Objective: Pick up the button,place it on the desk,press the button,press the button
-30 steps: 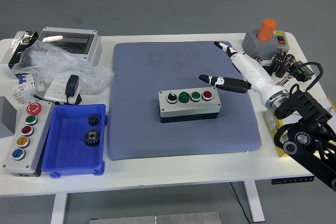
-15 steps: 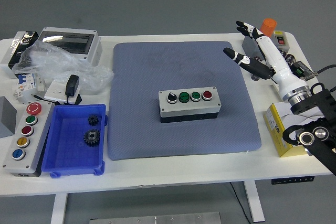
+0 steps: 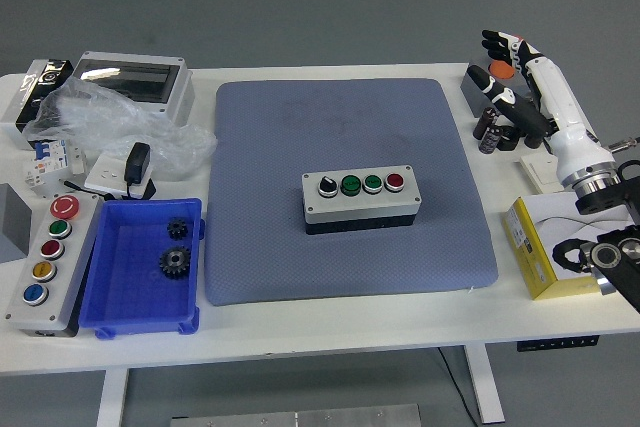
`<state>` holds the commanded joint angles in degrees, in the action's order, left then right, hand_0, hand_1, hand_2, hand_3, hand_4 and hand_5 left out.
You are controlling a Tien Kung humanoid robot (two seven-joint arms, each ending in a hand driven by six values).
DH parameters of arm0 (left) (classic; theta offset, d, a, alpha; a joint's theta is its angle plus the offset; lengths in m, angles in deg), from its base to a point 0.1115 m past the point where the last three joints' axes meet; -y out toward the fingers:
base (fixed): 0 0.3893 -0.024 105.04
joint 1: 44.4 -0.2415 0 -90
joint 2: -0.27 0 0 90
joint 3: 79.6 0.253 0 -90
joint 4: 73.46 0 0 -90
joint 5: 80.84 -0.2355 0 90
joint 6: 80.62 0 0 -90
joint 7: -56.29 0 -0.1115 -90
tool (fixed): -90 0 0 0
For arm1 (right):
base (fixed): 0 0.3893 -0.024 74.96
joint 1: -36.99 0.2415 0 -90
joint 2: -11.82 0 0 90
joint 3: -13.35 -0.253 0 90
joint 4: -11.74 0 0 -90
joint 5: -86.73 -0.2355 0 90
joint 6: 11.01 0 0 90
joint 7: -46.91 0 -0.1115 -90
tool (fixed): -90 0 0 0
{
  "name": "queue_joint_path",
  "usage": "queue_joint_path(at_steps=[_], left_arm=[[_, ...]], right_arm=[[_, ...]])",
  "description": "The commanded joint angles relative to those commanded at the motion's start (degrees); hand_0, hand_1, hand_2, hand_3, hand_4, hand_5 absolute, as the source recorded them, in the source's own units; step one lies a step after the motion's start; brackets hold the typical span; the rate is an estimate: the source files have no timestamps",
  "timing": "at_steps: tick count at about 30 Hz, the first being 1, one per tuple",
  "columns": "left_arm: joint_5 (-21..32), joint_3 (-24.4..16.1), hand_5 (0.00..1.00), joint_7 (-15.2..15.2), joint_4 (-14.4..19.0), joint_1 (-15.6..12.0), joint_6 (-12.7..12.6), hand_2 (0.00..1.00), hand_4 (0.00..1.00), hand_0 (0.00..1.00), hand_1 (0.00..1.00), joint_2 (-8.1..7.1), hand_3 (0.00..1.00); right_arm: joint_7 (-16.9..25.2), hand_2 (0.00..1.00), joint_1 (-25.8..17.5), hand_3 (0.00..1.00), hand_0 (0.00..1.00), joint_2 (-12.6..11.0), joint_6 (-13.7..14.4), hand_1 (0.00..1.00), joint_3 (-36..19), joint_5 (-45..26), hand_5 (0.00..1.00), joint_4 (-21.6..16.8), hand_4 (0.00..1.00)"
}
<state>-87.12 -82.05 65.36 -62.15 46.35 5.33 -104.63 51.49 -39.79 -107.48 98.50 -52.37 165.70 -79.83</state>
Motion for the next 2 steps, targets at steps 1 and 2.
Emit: queue_joint_path(at_steps=[1,2], left_arm=[[0.08,0.07,0.371,0.03,0.0,-0.02,0.02,0.634,0.62,0.691,0.703,0.0,0.632],[0.16,0.13,0.371,0.05,-0.01,-0.04,0.03,0.634,0.62,0.691,0.703,0.01,0.632]], right_arm=[[0.13,0.849,-0.07,0.851,0.94,0.06,0.04,0.857,-0.3,-0.08,0.868,-0.02,0.998],[0.34,0.849,-0.14,0.851,0.94,0.11,0.07,0.857,-0.61,-0.31,0.868,-0.03,0.998]])
